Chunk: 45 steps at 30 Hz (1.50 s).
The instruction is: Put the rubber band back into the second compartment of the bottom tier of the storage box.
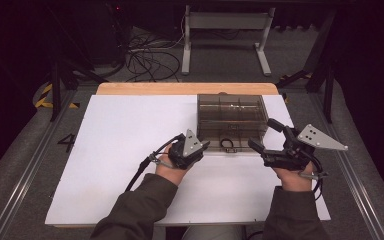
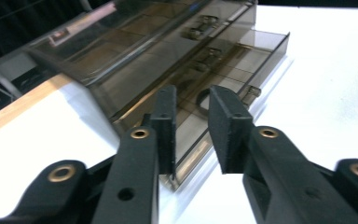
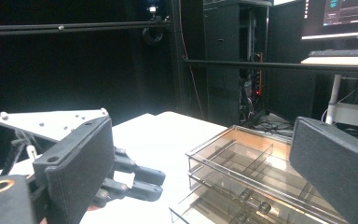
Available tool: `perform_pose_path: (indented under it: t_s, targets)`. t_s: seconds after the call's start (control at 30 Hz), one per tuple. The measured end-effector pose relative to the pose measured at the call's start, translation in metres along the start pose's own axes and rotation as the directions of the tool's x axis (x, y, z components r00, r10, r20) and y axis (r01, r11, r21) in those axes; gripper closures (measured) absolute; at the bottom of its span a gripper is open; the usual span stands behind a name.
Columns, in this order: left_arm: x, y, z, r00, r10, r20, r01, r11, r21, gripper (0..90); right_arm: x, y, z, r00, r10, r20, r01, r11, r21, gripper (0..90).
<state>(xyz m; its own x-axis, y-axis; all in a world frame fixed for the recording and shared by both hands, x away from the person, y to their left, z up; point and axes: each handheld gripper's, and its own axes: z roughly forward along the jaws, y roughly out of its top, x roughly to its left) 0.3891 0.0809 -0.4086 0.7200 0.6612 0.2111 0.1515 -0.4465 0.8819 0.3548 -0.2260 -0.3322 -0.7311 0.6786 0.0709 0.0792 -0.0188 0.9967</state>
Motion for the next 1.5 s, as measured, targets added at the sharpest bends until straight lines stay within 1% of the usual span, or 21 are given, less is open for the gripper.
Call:
perform_pose_path:
  t_s: [0.03,0.13,0.23,0.27,0.37,0.5,0.63,0.77,0.87,0.93,1.03,1.1,1.2,1.3,1.43,1.5]
  targets:
    - [0.001,-0.001,-0.004,1.0000,-0.007,-0.003,0.007,1.0000,-0.007,69.8,0.001,0.000,0.001,1.0000,0.004,-0.002,-0.004,1.000,0.000,7.3]
    - [0.007,-0.004,-0.016,0.9995,-0.022,-0.022,0.022,0.9995,-0.023,66.5,0.001,-0.001,0.002,1.0000,-0.001,0.001,0.001,1.000,0.007,7.3]
    - [0.012,-0.006,-0.029,0.9982,-0.047,-0.037,0.045,0.9980,-0.045,62.4,0.001,-0.001,0.003,1.0000,-0.004,0.002,0.004,1.000,0.012,7.3]
    - [0.014,-0.007,-0.034,0.9973,-0.058,-0.045,0.055,0.9971,-0.053,60.5,0.001,-0.001,0.003,1.0000,-0.003,0.003,0.003,1.000,0.013,7.3]
    - [0.020,-0.008,-0.045,0.9941,-0.095,-0.053,0.091,0.9928,-0.077,56.5,0.002,-0.002,0.004,1.0000,-0.003,0.004,0.003,1.000,0.017,7.3]
    - [0.025,-0.008,-0.059,0.9904,-0.121,-0.066,0.114,0.9872,-0.112,53.3,0.003,-0.002,0.006,1.0000,-0.003,0.001,0.003,1.000,0.023,7.3]
    - [0.030,-0.009,-0.075,0.9889,-0.133,-0.065,0.124,0.9834,-0.133,51.0,0.003,-0.003,0.007,1.0000,-0.005,-0.001,0.005,0.999,0.034,7.3]
    - [0.036,-0.012,-0.089,0.9872,-0.147,-0.063,0.138,0.9814,-0.134,47.4,0.004,-0.004,0.009,1.0000,-0.006,0.002,0.006,0.999,0.040,7.2]
    - [0.040,-0.016,-0.099,0.9840,-0.164,-0.071,0.151,0.9767,-0.152,45.1,0.004,-0.005,0.009,1.0000,-0.005,0.006,0.005,0.999,0.045,7.2]
    - [0.043,-0.018,-0.104,0.9814,-0.180,-0.067,0.167,0.9717,-0.167,43.1,0.005,-0.006,0.010,1.0000,-0.006,0.007,0.005,0.999,0.049,7.2]
    - [0.046,-0.020,-0.113,0.9795,-0.190,-0.068,0.174,0.9671,-0.185,40.5,0.005,-0.006,0.012,0.9999,-0.012,0.008,0.012,0.999,0.051,7.2]
    - [0.049,-0.022,-0.120,0.9787,-0.192,-0.072,0.176,0.9656,-0.191,39.2,0.006,-0.006,0.012,0.9999,-0.012,0.009,0.012,0.998,0.056,7.2]
    - [0.054,-0.027,-0.130,0.9750,-0.208,-0.079,0.188,0.9600,-0.208,36.9,0.006,-0.007,0.014,0.9998,-0.014,0.012,0.013,0.998,0.063,7.2]
    - [0.059,-0.032,-0.140,0.9699,-0.226,-0.092,0.201,0.9544,-0.221,33.0,0.006,-0.008,0.015,0.9998,-0.015,0.012,0.014,0.997,0.069,7.2]
    - [0.065,-0.040,-0.153,0.9657,-0.234,-0.113,0.203,0.9514,-0.231,30.6,0.007,-0.009,0.017,0.9997,-0.018,0.014,0.017,0.997,0.082,7.1]
    - [0.067,-0.044,-0.159,0.9622,-0.244,-0.122,0.210,0.9479,-0.240,29.5,0.007,-0.009,0.018,0.9997,-0.021,0.012,0.020,0.996,0.083,7.0]
